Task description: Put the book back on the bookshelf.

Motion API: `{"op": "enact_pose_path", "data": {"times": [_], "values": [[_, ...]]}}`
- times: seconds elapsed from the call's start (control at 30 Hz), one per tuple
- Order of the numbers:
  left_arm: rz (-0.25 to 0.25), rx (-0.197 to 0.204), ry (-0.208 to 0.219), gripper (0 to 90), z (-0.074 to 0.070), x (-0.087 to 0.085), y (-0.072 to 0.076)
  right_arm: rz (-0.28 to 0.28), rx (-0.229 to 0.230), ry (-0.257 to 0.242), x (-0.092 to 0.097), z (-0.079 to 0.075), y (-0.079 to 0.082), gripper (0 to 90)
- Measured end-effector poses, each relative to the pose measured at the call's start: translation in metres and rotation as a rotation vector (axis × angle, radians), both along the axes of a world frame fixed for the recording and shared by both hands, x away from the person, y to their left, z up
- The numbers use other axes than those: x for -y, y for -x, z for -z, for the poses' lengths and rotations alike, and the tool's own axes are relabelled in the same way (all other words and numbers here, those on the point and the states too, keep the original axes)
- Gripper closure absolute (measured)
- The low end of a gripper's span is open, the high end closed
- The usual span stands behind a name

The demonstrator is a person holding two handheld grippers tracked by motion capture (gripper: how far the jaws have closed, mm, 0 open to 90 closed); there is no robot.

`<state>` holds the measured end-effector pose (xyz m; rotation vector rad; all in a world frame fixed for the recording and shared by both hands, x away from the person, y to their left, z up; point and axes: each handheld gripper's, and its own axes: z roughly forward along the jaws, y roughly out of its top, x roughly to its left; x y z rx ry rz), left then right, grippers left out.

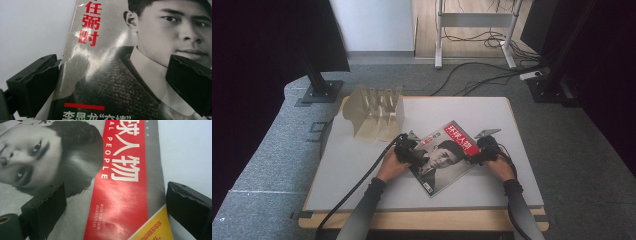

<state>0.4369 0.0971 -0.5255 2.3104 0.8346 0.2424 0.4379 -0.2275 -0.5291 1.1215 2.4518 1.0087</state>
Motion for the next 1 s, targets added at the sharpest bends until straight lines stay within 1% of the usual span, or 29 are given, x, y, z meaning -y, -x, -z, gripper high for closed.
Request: {"op": "enact_pose_path", "data": {"times": [0.03,0.13,0.27,0.4,0.57,0.6,0.63,0.67,0.7,0.77,0.8,0.9,1.0], "values": [[0.000,0.000,0.000,0.0,0.000,0.000,0.000,0.000,0.000,0.000,0.000,0.000,0.000,3.5],[0.006,-0.006,-0.002,0.0,0.000,-0.004,0.014,-0.014,0.000,0.000,-0.002,0.000,0.009,3.5],[0.011,-0.011,-0.011,0.0,-0.001,-0.008,0.026,-0.025,-0.005,0.006,-0.007,-0.001,0.019,3.5],[0.026,-0.019,-0.020,0.0,-0.002,-0.013,0.042,-0.040,-0.001,0.008,-0.011,-0.001,0.031,3.5],[0.022,-0.010,-0.008,0.0,-0.001,-0.020,0.061,-0.056,0.001,0.009,-0.016,-0.001,0.047,3.4],[0.022,-0.010,-0.008,0.0,-0.001,-0.020,0.061,-0.057,0.003,0.004,-0.016,0.000,0.049,3.4],[0.016,-0.007,0.000,0.0,0.000,-0.021,0.064,-0.061,0.004,0.005,-0.016,0.000,0.050,3.5],[0.016,-0.006,-0.002,0.0,-0.001,-0.021,0.065,-0.059,0.007,0.007,-0.016,0.000,0.051,3.8],[0.013,-0.006,-0.001,0.0,0.000,-0.021,0.066,-0.056,0.016,0.016,-0.017,-0.001,0.052,4.7],[0.012,-0.005,0.001,0.0,0.000,-0.021,0.067,-0.059,0.033,0.052,-0.016,-0.006,0.057,10.3],[0.008,-0.004,0.004,0.0,0.000,-0.021,0.068,-0.056,0.043,0.059,-0.014,-0.008,0.060,12.0],[-0.004,-0.002,0.005,0.0,0.000,-0.020,0.071,-0.040,0.040,0.055,-0.007,-0.012,0.072,10.5],[-0.008,-0.004,0.000,0.0,0.000,-0.020,0.075,-0.035,0.031,0.047,0.000,-0.012,0.086,7.4]]}}
